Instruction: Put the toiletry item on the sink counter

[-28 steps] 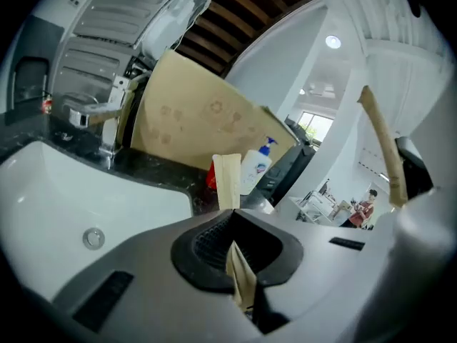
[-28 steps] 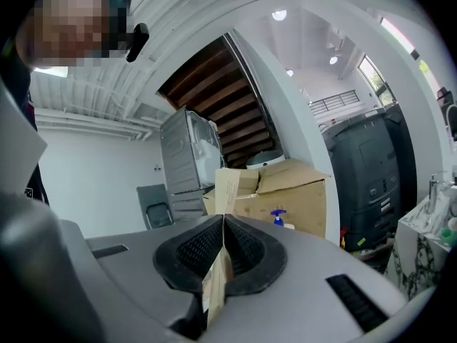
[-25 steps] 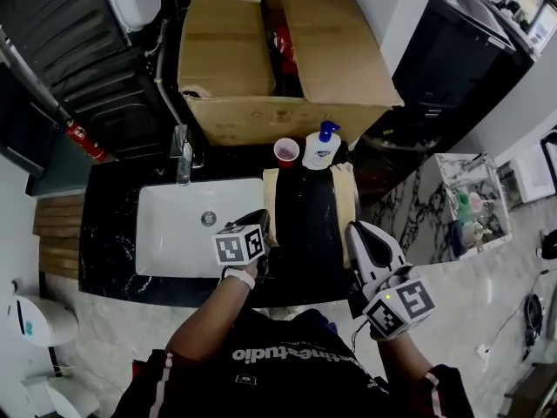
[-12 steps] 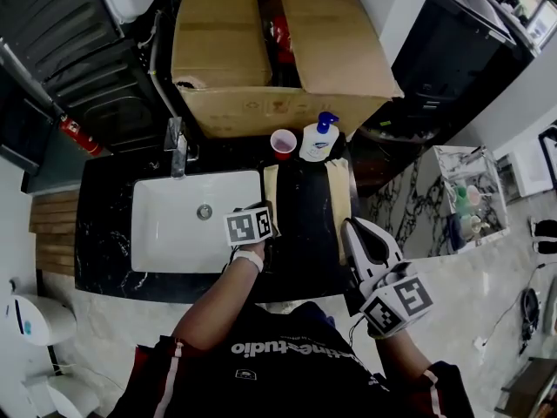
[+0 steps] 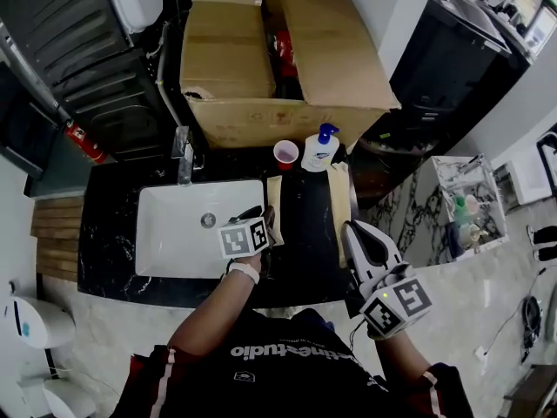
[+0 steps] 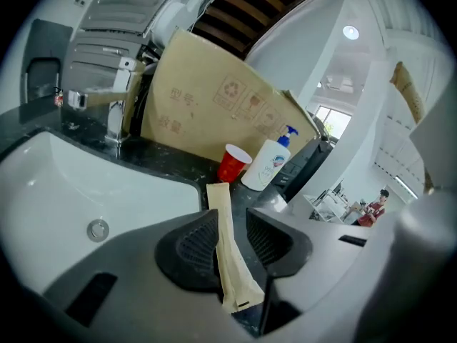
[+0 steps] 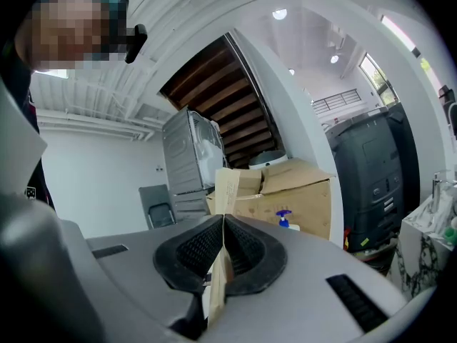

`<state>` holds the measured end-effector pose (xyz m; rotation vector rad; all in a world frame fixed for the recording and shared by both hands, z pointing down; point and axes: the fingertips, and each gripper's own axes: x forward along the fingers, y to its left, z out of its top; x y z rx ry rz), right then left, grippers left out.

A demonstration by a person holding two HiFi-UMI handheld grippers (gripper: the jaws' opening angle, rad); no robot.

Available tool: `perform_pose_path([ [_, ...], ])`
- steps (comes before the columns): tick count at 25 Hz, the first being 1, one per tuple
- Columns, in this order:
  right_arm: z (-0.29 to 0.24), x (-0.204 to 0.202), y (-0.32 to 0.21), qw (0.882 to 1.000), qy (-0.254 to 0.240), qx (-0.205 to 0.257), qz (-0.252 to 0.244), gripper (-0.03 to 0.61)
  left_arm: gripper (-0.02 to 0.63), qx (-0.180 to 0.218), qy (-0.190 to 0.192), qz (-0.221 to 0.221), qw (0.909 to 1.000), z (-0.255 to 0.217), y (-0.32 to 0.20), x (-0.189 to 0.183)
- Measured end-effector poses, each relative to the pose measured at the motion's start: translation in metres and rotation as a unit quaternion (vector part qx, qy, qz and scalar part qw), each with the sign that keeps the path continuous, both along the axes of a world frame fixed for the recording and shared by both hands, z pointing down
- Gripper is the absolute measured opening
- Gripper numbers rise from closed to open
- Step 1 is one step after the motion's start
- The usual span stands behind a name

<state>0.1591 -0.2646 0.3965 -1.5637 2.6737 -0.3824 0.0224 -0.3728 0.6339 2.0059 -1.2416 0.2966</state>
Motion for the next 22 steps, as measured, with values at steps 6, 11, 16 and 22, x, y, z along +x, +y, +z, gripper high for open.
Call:
perform_pose_path([
  [6,-0.019,-0.011,-0.003,1.0,-0.002,0.024,-0.013,0.041,0.083,0.112,0.03,0.01,0.9932,-0.095,0.012,-0.025],
  [11,-0.039,-0.031,0.002,0.998,-0.007,0.045,-0.034,0.041,0.021,0.245,0.026,0.023,0.969,-0.187,0.039,-0.049],
  [16,-0.056,-0.052,0.008,0.996,-0.013,0.064,-0.055,0.041,0.014,0.333,0.042,0.05,0.9406,-0.249,0.073,-0.063],
  [22,-0.063,-0.069,0.014,0.995,-0.013,0.072,-0.067,0.041,0.014,0.419,-0.023,0.059,0.9058,-0.28,0.091,-0.069],
])
